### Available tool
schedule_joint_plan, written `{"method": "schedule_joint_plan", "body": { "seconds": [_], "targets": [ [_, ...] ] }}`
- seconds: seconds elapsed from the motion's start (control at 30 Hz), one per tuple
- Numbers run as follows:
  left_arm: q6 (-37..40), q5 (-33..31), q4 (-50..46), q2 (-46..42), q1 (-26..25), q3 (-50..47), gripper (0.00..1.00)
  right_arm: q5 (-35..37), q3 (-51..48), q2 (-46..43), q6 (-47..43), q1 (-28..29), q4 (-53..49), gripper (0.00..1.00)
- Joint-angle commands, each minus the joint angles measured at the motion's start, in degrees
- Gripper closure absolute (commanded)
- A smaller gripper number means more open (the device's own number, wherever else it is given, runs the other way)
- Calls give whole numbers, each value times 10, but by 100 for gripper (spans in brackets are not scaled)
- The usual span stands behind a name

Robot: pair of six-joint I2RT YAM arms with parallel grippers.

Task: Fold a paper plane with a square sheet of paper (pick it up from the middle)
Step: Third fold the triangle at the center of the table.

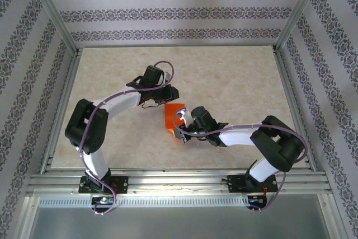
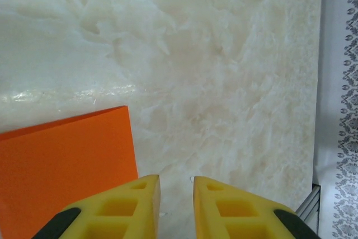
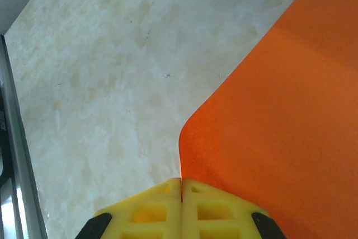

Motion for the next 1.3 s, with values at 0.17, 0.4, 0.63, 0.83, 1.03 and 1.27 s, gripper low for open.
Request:
{"method": "schedule_joint_plan", "body": {
  "seconds": [0.17,0.4,0.63,0.83,1.03,1.27],
  "targets": [
    [35,44,-31,88,-2,37,82,-46,22,23,33,-10,18,100],
    [51,17,-54,132,-5,45,89,-64,28,29,57,-21,19,100],
    [63,14,-74,150,-6,35,92,-69,30,35,79,-50,1,100],
    [59,15,-70,145,-6,27,93,-69,46,51,83,-79,-37,100],
    [54,16,-66,137,-6,21,93,-45,62,55,75,-87,-73,100],
    [50,14,-61,126,-6,14,93,-30,56,55,84,-83,-89,100]
  ]
}}
